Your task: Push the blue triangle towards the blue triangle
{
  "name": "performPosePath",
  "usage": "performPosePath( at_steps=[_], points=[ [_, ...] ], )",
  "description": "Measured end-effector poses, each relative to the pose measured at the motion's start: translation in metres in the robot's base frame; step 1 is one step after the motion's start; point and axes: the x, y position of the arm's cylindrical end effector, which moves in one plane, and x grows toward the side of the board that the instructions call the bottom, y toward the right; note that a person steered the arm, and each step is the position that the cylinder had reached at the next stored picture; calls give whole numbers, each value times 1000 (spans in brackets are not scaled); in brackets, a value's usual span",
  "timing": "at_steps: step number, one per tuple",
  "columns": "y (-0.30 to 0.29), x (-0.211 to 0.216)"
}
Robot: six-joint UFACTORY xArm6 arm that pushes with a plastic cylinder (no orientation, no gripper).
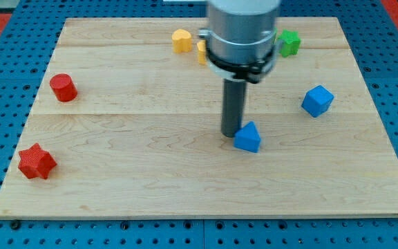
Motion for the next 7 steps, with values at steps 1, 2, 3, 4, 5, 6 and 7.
performPosePath(
  at_steps=[1, 2, 3, 4, 5, 6, 7],
  points=[
    [-39, 38],
    [12, 22],
    [20, -43],
    [6, -21],
    [34, 3],
    [45, -14],
    [39, -30]
  ],
)
